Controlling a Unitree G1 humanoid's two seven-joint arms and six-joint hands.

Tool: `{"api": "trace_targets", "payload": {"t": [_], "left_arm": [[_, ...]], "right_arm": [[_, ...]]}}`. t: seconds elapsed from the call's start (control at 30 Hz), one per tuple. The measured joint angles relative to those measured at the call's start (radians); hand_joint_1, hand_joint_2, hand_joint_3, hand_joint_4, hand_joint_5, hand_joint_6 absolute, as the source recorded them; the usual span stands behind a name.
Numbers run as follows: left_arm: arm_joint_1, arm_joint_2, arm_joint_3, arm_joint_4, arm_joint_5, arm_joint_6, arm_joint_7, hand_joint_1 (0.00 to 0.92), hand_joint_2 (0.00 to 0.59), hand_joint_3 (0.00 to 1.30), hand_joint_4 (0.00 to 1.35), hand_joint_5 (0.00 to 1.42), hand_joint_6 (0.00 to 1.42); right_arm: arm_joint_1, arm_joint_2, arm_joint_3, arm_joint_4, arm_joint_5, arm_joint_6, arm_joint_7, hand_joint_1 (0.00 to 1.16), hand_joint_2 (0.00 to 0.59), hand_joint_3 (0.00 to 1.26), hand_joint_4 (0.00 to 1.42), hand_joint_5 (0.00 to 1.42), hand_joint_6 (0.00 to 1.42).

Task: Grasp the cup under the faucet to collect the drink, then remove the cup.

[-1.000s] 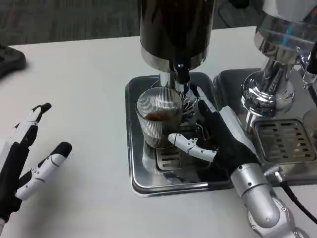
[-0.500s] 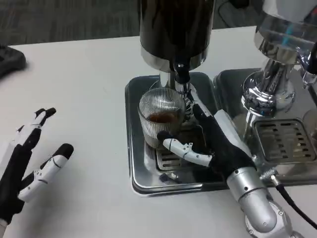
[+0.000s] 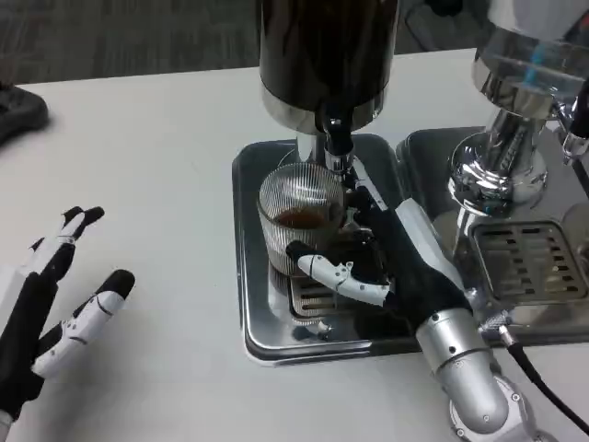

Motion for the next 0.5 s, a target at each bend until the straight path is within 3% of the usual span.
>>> {"api": "trace_targets", "payload": {"t": [0.5], "left_arm": [[0.006, 0.000, 0.000, -0.004, 0.000, 0.001, 0.000, 0.000, 0.203, 0.13, 0.00, 0.05, 0.00]], "right_arm": [[-0.008, 0.002, 0.010, 0.014, 0.000, -0.027, -0.006, 0.68, 0.185, 0.10, 0.20, 0.32, 0.42]]}}
